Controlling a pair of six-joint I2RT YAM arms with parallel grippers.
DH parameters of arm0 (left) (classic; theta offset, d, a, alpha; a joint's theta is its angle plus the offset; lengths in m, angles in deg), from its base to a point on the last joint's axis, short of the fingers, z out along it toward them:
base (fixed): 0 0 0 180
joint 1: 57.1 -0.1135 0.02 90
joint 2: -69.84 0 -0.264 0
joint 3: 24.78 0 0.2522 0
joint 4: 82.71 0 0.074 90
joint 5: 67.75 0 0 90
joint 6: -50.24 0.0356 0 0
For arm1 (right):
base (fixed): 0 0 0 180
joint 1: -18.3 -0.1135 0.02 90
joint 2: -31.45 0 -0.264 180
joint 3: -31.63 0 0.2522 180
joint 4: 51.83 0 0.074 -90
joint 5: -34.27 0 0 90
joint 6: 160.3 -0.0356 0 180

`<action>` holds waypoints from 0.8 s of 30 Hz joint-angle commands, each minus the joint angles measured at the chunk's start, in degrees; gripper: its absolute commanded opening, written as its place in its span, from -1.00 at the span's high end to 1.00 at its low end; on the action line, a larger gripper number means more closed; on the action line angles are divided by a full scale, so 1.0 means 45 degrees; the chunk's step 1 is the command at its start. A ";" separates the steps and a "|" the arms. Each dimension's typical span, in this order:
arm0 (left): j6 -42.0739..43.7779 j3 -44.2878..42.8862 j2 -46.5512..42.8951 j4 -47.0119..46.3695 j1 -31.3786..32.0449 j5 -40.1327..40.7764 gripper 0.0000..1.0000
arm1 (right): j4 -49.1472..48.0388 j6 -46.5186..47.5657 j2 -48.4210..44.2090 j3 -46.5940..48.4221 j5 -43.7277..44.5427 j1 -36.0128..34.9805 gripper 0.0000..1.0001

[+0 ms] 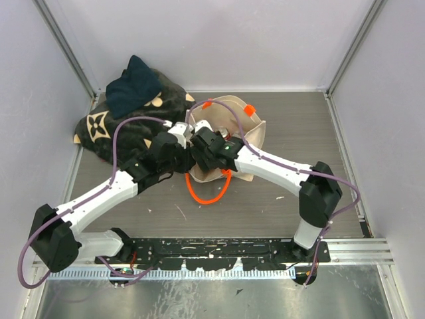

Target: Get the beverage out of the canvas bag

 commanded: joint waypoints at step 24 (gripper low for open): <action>-0.0409 0.0427 0.0733 0.1212 0.0096 -0.0621 0.54 | -0.2867 0.3091 -0.6118 0.2055 0.6772 -0.1429 0.99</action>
